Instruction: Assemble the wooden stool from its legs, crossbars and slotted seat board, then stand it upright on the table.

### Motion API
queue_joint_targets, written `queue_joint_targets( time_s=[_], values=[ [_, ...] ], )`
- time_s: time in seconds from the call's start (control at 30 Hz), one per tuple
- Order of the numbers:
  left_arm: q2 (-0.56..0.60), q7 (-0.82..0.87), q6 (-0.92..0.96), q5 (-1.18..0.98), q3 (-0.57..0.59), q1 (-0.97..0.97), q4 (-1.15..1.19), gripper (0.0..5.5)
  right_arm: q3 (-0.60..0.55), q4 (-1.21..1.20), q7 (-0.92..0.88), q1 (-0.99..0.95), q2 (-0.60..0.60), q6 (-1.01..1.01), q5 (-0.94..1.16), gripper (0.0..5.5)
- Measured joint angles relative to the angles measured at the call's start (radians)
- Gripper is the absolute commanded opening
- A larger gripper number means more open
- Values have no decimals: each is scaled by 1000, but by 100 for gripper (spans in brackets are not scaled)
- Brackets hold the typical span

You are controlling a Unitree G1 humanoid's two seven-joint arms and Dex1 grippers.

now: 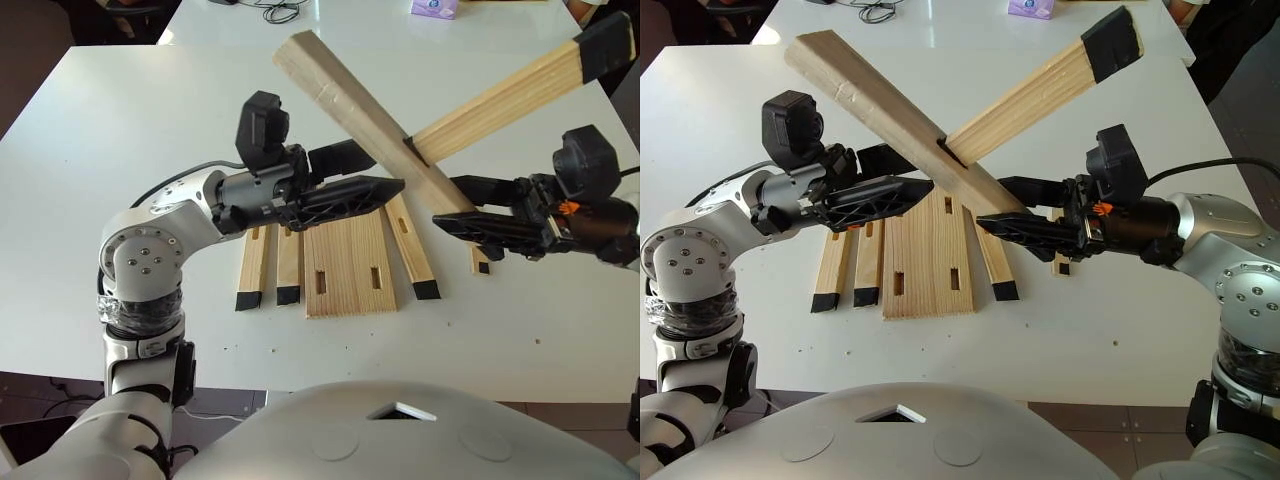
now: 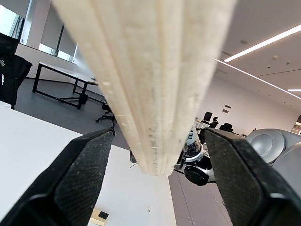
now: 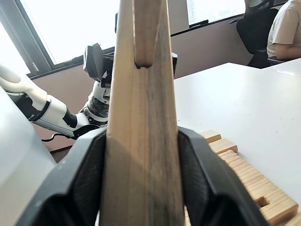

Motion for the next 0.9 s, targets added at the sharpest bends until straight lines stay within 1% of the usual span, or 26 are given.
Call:
queue_joint_targets(
  time_s=[0.1,0.47,0.67,0.73,0.77,0.9],
  values=[
    [0,0,-4,4,-10,0,0,353,8,-6,-2,0,-11,0,27,207],
    [3,-1,-21,10,-37,1,-14,353,67,-1,12,0,-26,-13,10,207],
    [9,-18,-21,11,-43,9,-29,263,74,0,23,0,-31,-25,-11,207],
    [11,-27,-21,5,-41,14,-30,240,75,0,29,0,-34,-29,-17,207],
    [12,-27,-21,4,-41,15,-30,218,75,0,37,0,-38,-31,-20,207],
    [12,-23,-25,22,-46,15,-30,213,83,0,43,0,-45,-39,-37,207]
  ],
)
